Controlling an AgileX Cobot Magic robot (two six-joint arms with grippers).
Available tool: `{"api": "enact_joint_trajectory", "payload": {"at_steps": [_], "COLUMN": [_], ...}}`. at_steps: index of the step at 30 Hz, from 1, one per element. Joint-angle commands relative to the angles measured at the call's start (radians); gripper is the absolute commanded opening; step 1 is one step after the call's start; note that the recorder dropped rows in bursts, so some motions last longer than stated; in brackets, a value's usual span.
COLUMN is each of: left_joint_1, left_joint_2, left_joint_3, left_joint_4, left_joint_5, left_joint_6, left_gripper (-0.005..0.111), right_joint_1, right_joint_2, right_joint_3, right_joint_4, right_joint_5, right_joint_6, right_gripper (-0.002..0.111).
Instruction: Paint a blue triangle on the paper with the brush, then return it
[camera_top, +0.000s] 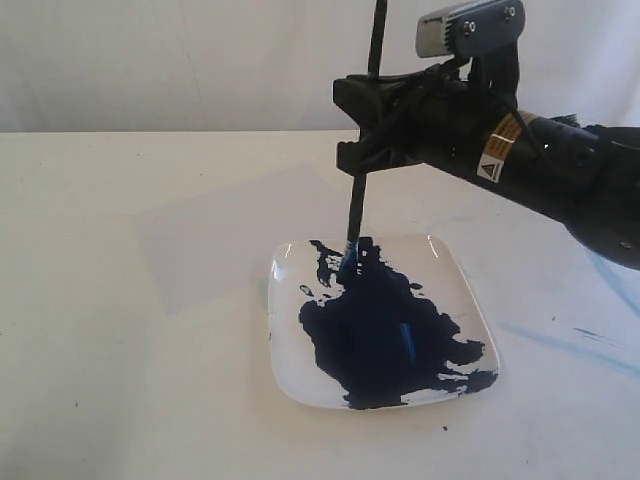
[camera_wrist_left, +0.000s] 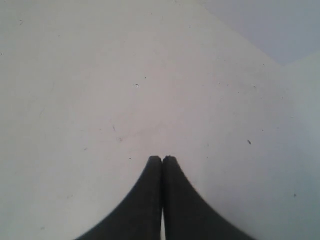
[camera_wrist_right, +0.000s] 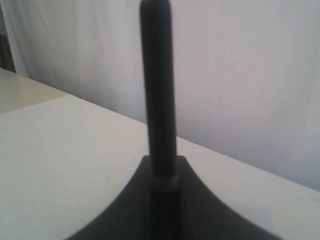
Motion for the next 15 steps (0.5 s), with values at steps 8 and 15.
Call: {"api": "enact_joint_trajectory", "payload": {"at_steps": [8,15], "left_joint_1": [-0.008,-0.008], "left_joint_2": [0.005,0.005], "left_joint_3": [0.004,0.004], "left_joint_4": [-0.003,-0.003], "left_joint_5": [0.001,-0.141], "left_joint_6": [0.014,0.015], "left_gripper": [0.000,0.000], "right_joint_1": [-0.006,-0.006], "right_joint_2": [-0.065,-0.103], "right_joint_3": [0.001,0.001], "right_joint_4": [0.000,-0.066], "right_joint_5": [-0.049,0.016], "right_joint_6": [0.050,0.117], "right_gripper": [0.000,0.000]}}
